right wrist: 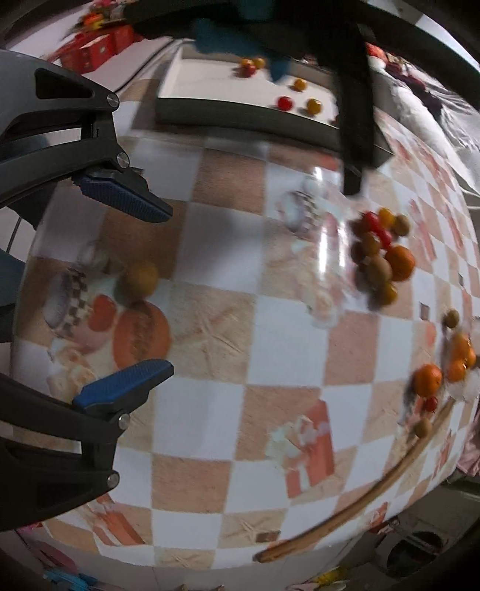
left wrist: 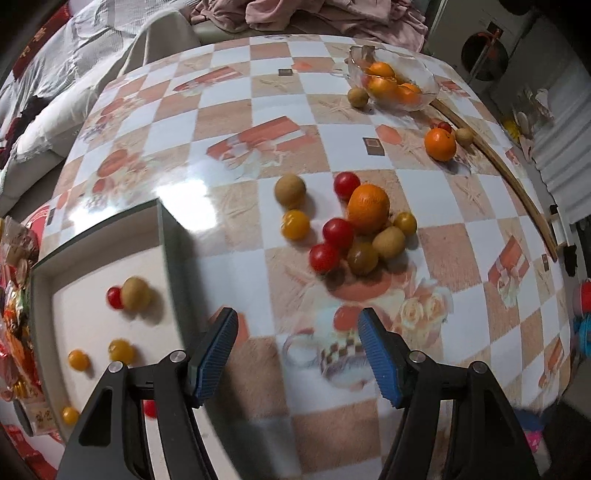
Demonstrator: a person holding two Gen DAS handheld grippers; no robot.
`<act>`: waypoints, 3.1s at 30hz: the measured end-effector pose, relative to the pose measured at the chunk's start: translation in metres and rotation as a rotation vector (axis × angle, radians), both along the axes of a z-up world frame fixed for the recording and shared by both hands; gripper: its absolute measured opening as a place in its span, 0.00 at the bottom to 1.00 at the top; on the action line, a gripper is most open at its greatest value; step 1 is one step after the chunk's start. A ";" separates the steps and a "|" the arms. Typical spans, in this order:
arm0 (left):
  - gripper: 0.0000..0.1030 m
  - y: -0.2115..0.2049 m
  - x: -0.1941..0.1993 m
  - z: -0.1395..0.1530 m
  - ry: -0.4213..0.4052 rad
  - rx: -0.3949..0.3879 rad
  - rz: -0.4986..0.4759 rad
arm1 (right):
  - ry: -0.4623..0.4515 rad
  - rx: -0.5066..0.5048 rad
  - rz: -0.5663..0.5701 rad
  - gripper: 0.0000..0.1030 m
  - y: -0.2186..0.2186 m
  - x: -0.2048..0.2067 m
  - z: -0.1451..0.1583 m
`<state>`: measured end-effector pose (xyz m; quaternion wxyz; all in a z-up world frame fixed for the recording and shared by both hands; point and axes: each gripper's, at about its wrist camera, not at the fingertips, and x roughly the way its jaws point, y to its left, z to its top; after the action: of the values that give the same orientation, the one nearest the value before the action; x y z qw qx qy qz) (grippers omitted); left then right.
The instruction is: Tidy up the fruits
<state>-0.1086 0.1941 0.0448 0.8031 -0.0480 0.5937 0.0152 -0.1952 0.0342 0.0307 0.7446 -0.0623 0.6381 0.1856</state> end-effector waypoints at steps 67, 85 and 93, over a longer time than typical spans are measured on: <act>0.03 -0.028 0.011 -0.021 0.027 -0.190 -0.071 | 0.030 0.026 -0.058 0.27 -0.014 -0.007 -0.031; 0.99 -0.038 0.025 -0.051 0.112 -0.040 -0.066 | 0.034 0.028 -0.058 0.27 -0.012 -0.005 -0.035; 0.99 -0.028 0.040 -0.050 0.061 -0.035 -0.007 | 0.030 0.034 -0.063 0.27 -0.013 -0.005 -0.031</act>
<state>-0.0683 0.1662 -0.0054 0.7838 -0.0596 0.6181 0.0035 -0.2000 0.0208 0.0000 0.7415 -0.0267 0.6474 0.1740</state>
